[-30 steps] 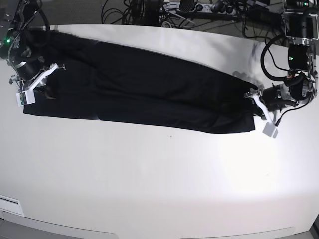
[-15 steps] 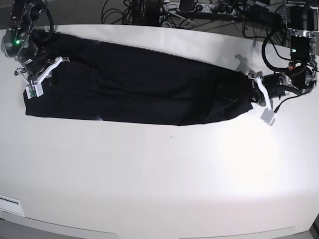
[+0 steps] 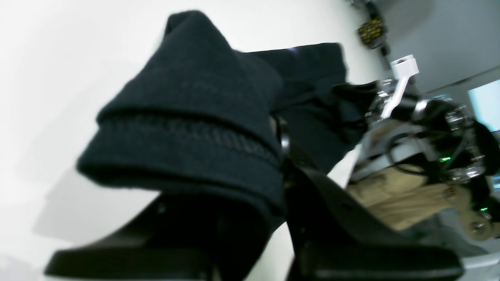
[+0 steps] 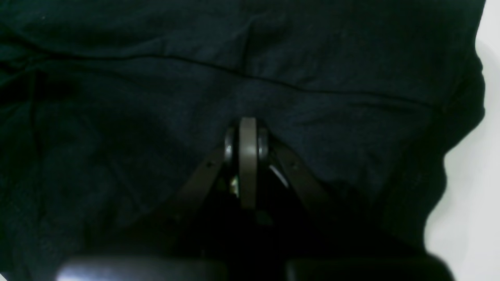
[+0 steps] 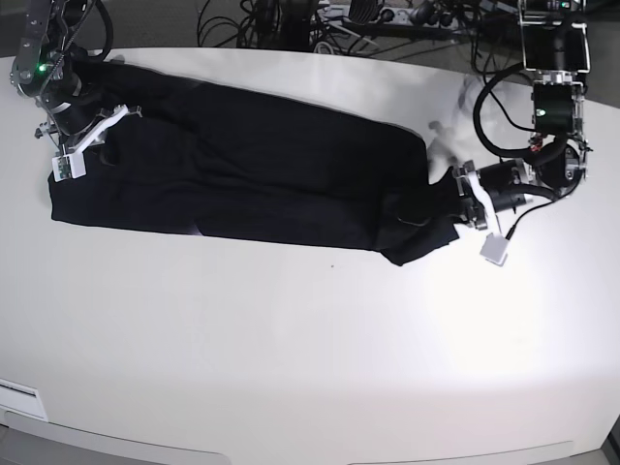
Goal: Fold the T-shirt properly
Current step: 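Fold the strip end held by the left gripper toward the right gripper, then press the folded layers flat with both grippers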
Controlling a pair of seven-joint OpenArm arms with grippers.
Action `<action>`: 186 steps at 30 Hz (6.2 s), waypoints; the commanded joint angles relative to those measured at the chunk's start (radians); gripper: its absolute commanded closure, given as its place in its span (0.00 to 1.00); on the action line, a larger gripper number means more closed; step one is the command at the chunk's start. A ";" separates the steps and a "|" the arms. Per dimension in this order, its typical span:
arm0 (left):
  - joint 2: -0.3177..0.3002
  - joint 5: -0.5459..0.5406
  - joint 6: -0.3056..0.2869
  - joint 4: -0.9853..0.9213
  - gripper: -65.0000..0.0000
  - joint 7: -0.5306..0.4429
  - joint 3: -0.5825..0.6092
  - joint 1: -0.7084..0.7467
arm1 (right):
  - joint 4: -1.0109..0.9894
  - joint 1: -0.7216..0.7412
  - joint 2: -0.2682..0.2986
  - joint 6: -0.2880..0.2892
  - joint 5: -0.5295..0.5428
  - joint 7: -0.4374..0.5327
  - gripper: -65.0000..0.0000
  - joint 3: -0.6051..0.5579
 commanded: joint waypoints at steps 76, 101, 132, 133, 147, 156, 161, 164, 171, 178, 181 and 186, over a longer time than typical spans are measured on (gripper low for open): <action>0.429 0.106 -0.109 0.014 1.00 0.117 0.423 -0.044 | -0.001 -0.011 0.003 0.056 0.045 -0.061 0.85 -0.008; 0.260 0.833 -0.080 0.012 1.00 -0.198 0.400 -0.084 | -0.001 -0.009 0.003 0.058 0.048 -0.061 0.86 -0.008; 0.085 0.850 0.034 0.012 1.00 -0.256 0.397 0.008 | 0.022 0.066 0.008 -0.137 0.245 -0.194 0.40 0.062; 0.085 0.850 0.034 0.012 1.00 -0.256 0.397 0.008 | 0.022 0.066 0.008 -0.125 0.264 -0.206 0.40 0.063; 0.085 0.816 0.023 0.012 1.00 -0.256 0.397 0.008 | 0.022 0.066 0.009 -0.035 0.456 -0.308 0.40 0.322; 0.085 0.808 0.023 0.012 1.00 -0.250 0.397 0.013 | -0.097 0.066 0.005 -0.005 0.544 -0.304 0.40 0.404; 0.085 0.809 0.023 0.012 1.00 -0.240 0.397 0.013 | -0.295 0.117 0.006 0.031 0.663 -0.353 0.40 0.404; 0.085 0.808 0.023 0.012 1.00 -0.240 0.397 0.013 | -0.400 0.158 0.006 0.076 0.796 -0.453 0.40 0.403; 0.085 0.808 0.023 0.012 1.00 -0.240 0.397 0.011 | -0.433 0.168 0.006 0.142 0.902 -0.549 0.40 0.318; 0.086 0.808 0.023 0.012 1.00 -0.241 0.397 0.010 | -0.389 0.168 0.006 0.142 0.848 -0.556 0.46 0.274; 0.085 0.809 0.023 0.012 1.00 -0.241 0.397 0.010 | -0.313 0.168 0.007 0.117 0.802 -0.556 0.77 0.274; 0.085 0.787 0.019 0.013 1.00 -0.241 0.397 0.010 | -0.075 0.167 0.016 0.085 0.644 -0.515 1.00 0.276</action>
